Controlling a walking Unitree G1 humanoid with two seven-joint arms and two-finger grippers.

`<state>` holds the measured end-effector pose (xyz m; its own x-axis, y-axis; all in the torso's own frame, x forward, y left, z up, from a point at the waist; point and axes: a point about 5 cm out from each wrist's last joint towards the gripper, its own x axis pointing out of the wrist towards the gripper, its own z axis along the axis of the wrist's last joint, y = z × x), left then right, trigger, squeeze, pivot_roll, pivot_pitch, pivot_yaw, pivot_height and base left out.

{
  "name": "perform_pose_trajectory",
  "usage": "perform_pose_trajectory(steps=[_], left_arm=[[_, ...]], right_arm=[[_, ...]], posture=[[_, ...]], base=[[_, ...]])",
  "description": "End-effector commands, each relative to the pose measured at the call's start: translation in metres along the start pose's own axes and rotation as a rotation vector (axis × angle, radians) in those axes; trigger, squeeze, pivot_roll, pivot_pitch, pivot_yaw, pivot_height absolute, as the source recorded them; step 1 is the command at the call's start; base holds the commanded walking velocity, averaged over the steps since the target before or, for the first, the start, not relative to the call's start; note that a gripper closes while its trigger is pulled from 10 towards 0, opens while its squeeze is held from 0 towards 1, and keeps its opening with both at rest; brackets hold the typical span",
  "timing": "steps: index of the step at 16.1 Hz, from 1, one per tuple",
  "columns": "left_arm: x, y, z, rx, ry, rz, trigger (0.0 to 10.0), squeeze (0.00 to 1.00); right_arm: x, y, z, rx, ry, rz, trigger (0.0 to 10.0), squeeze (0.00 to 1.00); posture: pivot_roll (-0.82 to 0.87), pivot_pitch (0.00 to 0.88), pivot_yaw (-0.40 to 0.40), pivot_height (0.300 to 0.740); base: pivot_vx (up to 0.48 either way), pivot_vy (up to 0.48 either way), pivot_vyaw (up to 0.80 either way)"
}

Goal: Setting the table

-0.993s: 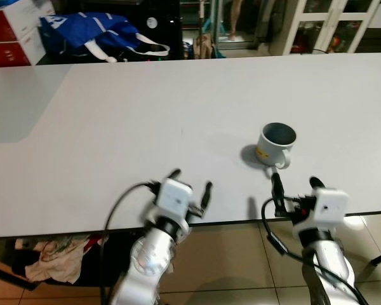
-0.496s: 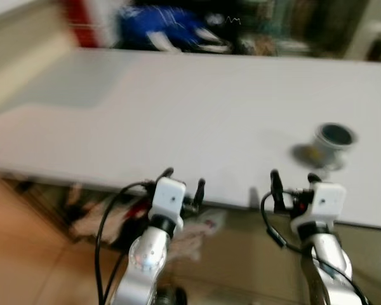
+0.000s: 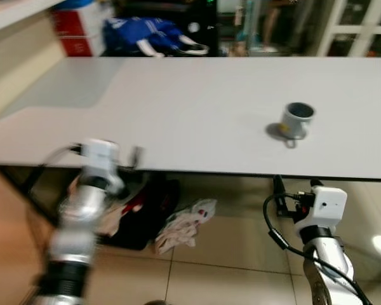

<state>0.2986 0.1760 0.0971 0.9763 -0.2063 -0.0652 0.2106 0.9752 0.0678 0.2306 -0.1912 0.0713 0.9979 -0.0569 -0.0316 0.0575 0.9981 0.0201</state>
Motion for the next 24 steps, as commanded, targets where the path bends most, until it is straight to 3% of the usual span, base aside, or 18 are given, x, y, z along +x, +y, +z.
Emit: perform_pose_trajectory(steps=[1, 5, 6, 7, 8, 11, 12, 14, 16, 21, 24], left_arm=[[0.000, -0.004, 0.001, 0.013, 0.010, -0.019, 10.0, 0.00], [-0.006, -0.020, -0.009, -0.048, 0.031, -0.072, 10.0, 0.00], [-0.011, -0.024, -0.014, 0.006, 0.020, -0.104, 10.0, 0.00], [-0.017, -0.022, -0.017, 0.084, -0.005, -0.130, 10.0, 0.00], [-0.019, -0.014, -0.019, 0.100, -0.005, -0.121, 10.0, 0.00], [0.000, 0.017, -0.007, 0.037, 0.006, -0.030, 10.0, 0.00], [0.008, 0.017, -0.003, 0.027, 0.010, -0.043, 10.0, 0.00], [0.019, -0.006, 0.006, 0.029, -0.005, -0.190, 10.0, 0.00], [0.020, -0.027, 0.002, -0.005, 0.012, -0.280, 10.0, 0.00], [0.014, -0.030, -0.001, -0.041, -0.004, -0.237, 10.0, 0.00], [0.011, -0.026, -0.001, -0.025, -0.009, -0.188, 10.0, 0.00]], right_arm=[[0.004, 0.003, 0.002, 0.003, -0.013, 0.007, 10.0, 0.00], [0.004, 0.002, 0.001, 0.003, -0.007, 0.008, 10.0, 0.00], [0.004, 0.002, 0.000, 0.006, -0.009, 0.010, 10.0, 0.00], [0.003, 0.003, 0.000, 0.011, -0.016, 0.013, 10.0, 0.00], [0.002, 0.003, 0.000, 0.014, -0.019, 0.015, 10.0, 0.00], [0.011, -0.006, -0.002, 0.032, -0.016, 0.000, 10.0, 0.00], [0.017, -0.004, -0.001, 0.050, -0.013, 0.018, 10.0, 0.00], [0.034, 0.009, 0.013, 0.052, -0.059, 0.082, 10.0, 0.00], [0.040, 0.021, 0.016, 0.038, -0.064, 0.144, 10.0, 0.00], [0.036, 0.021, 0.010, 0.045, -0.038, 0.154, 10.0, 0.00], [0.028, 0.012, 0.002, 0.052, -0.009, 0.120, 10.0, 0.00]], posture=[[0.01, 0.000, 0.042, 0.740], [0.01, 0.000, 0.039, 0.740], [0.01, 0.000, 0.039, 0.740], [0.01, 0.000, 0.039, 0.740], [0.01, 0.000, 0.038, 0.740], [0.01, 0.000, 0.038, 0.740], [0.01, 0.000, 0.038, 0.740], [0.01, 0.000, 0.039, 0.740], [0.02, 0.000, 0.033, 0.740], [0.02, 0.000, 0.019, 0.740], [0.02, 0.000, 0.022, 0.740]], base=[[0.000, 0.000, 0.00], [0.000, 0.000, 0.00], [0.000, 0.000, 0.00], [0.000, 0.000, 0.00], [0.000, 0.000, 0.00], [0.000, 0.000, 0.00], [0.000, 0.000, 0.00], [0.000, 0.000, 0.00], [0.000, 0.000, 0.00], [0.000, 0.000, 0.00], [0.000, 0.289, 0.00]])
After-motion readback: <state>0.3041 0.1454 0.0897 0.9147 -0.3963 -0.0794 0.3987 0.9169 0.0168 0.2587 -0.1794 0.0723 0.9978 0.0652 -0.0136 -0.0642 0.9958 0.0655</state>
